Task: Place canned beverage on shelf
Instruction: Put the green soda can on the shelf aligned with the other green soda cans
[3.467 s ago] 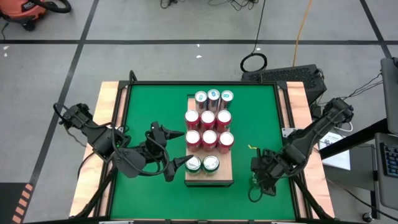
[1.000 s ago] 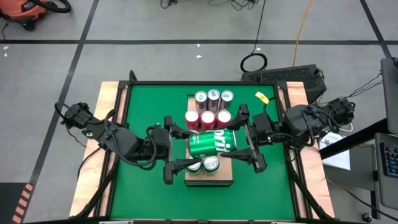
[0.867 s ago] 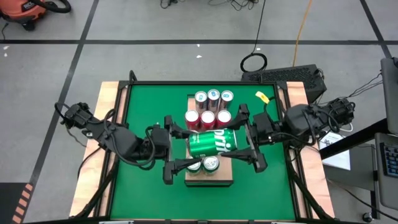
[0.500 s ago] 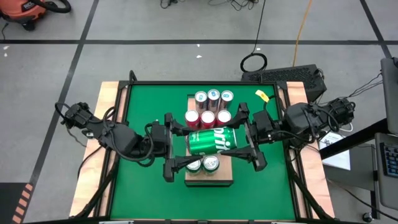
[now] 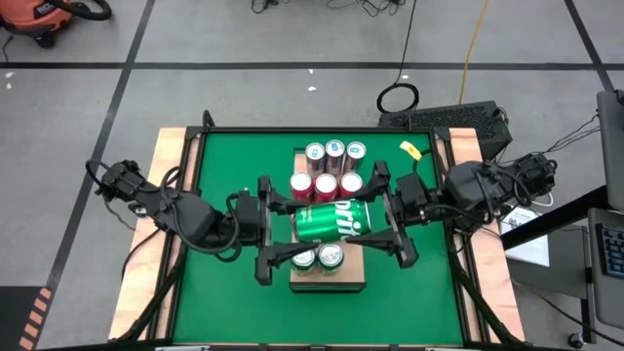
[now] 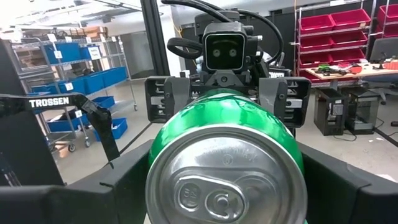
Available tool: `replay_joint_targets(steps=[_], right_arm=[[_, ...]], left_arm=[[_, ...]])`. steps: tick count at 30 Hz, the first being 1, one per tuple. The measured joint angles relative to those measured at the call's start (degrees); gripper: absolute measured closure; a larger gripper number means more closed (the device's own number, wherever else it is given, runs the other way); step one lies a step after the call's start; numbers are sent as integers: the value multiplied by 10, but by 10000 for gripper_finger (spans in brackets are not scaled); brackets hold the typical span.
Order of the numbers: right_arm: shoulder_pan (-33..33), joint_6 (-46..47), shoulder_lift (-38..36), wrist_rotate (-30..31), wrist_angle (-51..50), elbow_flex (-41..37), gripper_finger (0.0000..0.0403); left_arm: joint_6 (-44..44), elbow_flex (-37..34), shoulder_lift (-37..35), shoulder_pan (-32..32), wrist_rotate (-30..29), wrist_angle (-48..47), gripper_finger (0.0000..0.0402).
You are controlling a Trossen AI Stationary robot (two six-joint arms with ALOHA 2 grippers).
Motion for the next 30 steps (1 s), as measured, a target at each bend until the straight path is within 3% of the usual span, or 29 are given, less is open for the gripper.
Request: replay_joint_targets(steps=[9, 19, 25, 30], right_arm=[[0, 20, 0, 0, 1, 0, 67], [2, 197, -1, -1, 2, 0, 38], [2, 323, -6, 1, 0, 0, 38], [2, 358, -6, 2, -17, 0, 37]], left_arm=[[17, 0, 0, 0, -1, 3, 118], [178, -1, 1, -14, -23, 13, 118], [320, -1, 1, -33, -69, 24, 118], [395, -1, 1, -47, -117, 24, 118]])
